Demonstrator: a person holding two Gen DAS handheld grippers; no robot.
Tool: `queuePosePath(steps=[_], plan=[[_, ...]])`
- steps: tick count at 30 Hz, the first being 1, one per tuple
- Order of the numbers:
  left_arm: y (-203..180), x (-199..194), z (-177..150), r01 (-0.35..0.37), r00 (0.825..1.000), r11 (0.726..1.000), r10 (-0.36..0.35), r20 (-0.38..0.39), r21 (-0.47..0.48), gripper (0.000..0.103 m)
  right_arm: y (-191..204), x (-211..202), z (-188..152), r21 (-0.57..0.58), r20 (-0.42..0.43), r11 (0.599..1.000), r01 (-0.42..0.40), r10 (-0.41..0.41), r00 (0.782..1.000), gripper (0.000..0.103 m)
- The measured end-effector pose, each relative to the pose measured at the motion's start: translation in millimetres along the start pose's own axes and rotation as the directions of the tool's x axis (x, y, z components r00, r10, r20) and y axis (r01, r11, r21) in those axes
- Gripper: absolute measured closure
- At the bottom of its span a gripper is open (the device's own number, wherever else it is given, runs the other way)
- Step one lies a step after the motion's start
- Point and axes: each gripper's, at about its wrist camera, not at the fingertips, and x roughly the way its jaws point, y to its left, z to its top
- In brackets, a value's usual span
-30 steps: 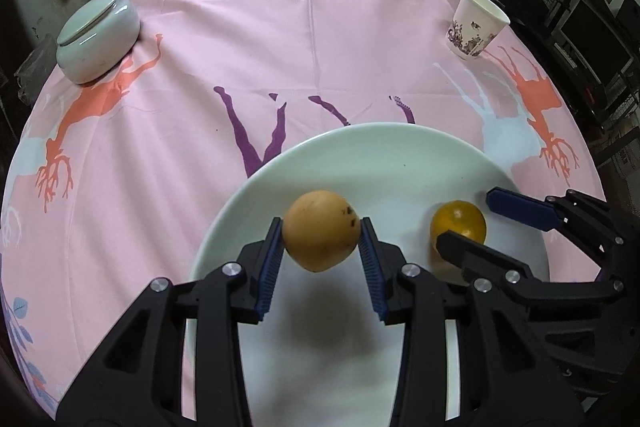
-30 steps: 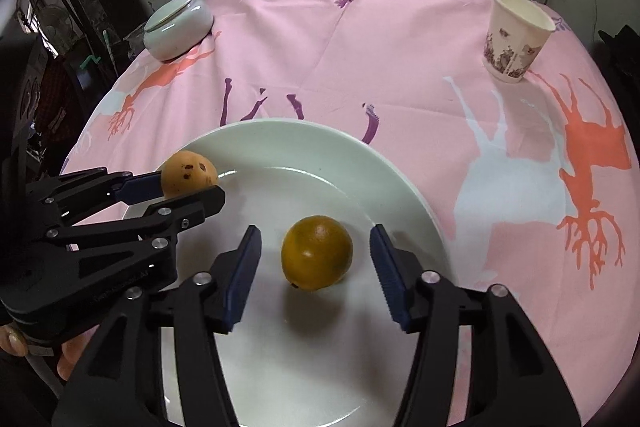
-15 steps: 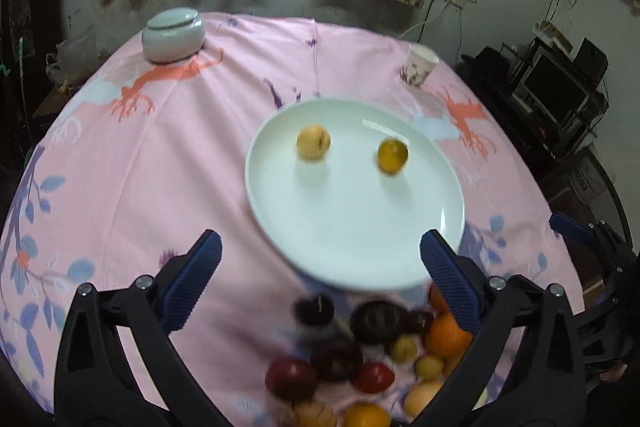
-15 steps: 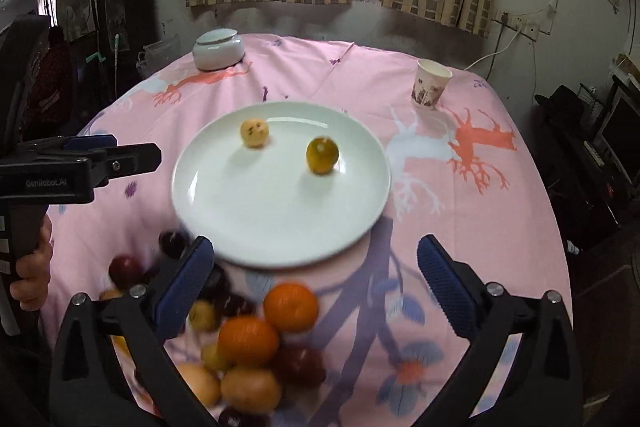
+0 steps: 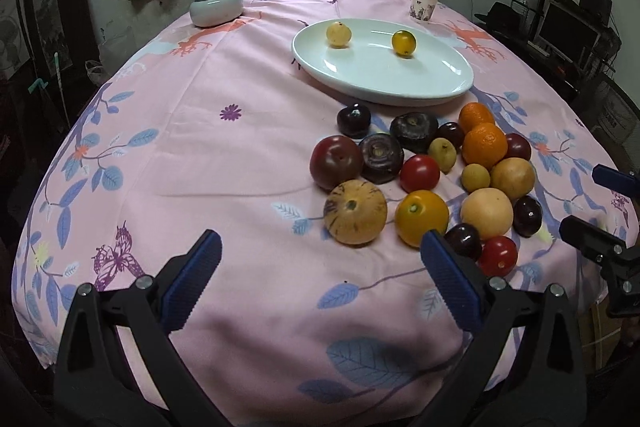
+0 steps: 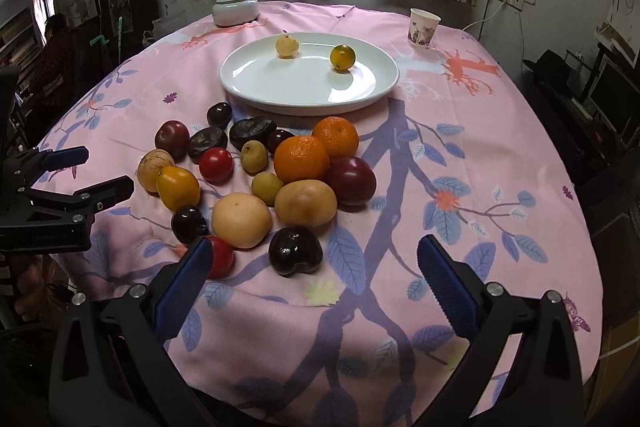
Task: Organize fruits
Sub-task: 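Grasp a dark purple plum with the right gripper while the left grasps the striped brown fruit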
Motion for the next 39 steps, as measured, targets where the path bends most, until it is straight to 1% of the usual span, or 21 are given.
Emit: queuePosePath(steps=[2,3,4,6,7,10,11,12,14,15,18,21,25,28,31,33,36,37,38,39], plan=[[2,1,-3,-0.007,1.0,1.0,0.007,-0.005,-0.004,0.002,-3,5,-3,0.029,-0.017,0.999,-0.033,0.033,0.999,0.004],[3,3,-4,-0.012,1.0,1.0,0.012,-0.012,-0.004,0.002,-4,9,-5,0.043,-0.03,0.998,-0.052,0.053,0.998,0.014],[4,5,-5,-0.018,1.0,1.0,0.018,-0.021,-0.006,0.002,-4,12,-7,0.056,-0.042,0.996,-0.068,0.071,0.997,0.025],[7,10,-7,-0.027,0.999,1.0,0.027,-0.041,-0.013,0.002,-5,20,-9,0.087,-0.065,0.991,-0.104,0.11,0.992,0.035],[9,12,-7,-0.026,0.998,0.999,0.025,-0.049,-0.018,0.002,-5,24,-10,0.097,-0.074,0.989,-0.108,0.115,0.991,0.036],[12,18,-8,-0.025,0.998,0.999,0.023,-0.064,-0.029,0.002,-3,33,-13,0.094,-0.1,0.992,-0.082,0.091,0.991,0.048],[12,20,-8,-0.025,0.997,0.999,0.022,-0.068,-0.031,0.002,-3,36,-14,0.097,-0.107,0.992,-0.082,0.092,0.99,0.05],[12,22,-8,-0.023,0.997,0.999,0.021,-0.072,-0.032,0.002,-4,40,-13,0.104,-0.114,0.991,-0.089,0.101,0.988,0.054],[11,25,-8,-0.02,0.997,0.999,0.018,-0.081,-0.029,0.002,-5,45,-13,0.119,-0.118,0.985,-0.124,0.138,0.983,0.06],[10,27,-8,-0.019,0.996,0.999,0.017,-0.085,-0.027,0.002,-4,49,-12,0.122,-0.12,0.982,-0.147,0.162,0.979,0.065],[8,31,-7,-0.016,0.995,1.0,0.014,-0.094,-0.023,0.002,0,49,-11,0.103,-0.122,0.984,-0.144,0.156,0.98,0.067],[8,36,-6,-0.017,0.994,1.0,0.015,-0.106,-0.021,0.002,-2,43,-13,0.133,-0.126,0.975,-0.178,0.195,0.973,0.067],[8,44,-5,-0.023,0.992,1.0,0.021,-0.123,-0.014,0.002,-3,32,-16,0.117,-0.12,0.981,-0.154,0.167,0.979,0.067],[8,54,-2,-0.029,0.99,0.999,0.027,-0.14,-0.019,0.002,-5,31,-18,0.131,-0.126,0.977,-0.167,0.183,0.975,0.067],[5,60,3,-0.027,0.992,0.999,0.025,-0.123,-0.021,0.002,-5,32,-18,0.144,-0.134,0.969,-0.201,0.221,0.966,0.067],[2,63,7,-0.016,0.994,1.0,0.013,-0.111,-0.025,0.003,-4,34,-19,0.142,-0.141,0.969,-0.2,0.22,0.965,0.067],[0,62,10,0.022,0.995,0.999,-0.026,-0.098,-0.04,0.011,-4,36,-20,0.153,-0.147,0.968,-0.201,0.223,0.964,0.067],[-1,61,11,0.03,0.995,0.999,-0.034,-0.095,-0.037,0.017,-5,36,-20,0.154,-0.146,0.967,-0.2,0.223,0.964,0.067],[-3,59,11,0.041,0.995,0.999,-0.044,-0.092,-0.033,0.026,-4,36,-20,0.152,-0.145,0.968,-0.198,0.22,0.965,0.067],[-6,58,12,0.053,0.995,0.998,-0.055,-0.088,-0.026,0.03,-4,36,-20,0.151,-0.146,0.969,-0.196,0.218,0.965,0.067]])
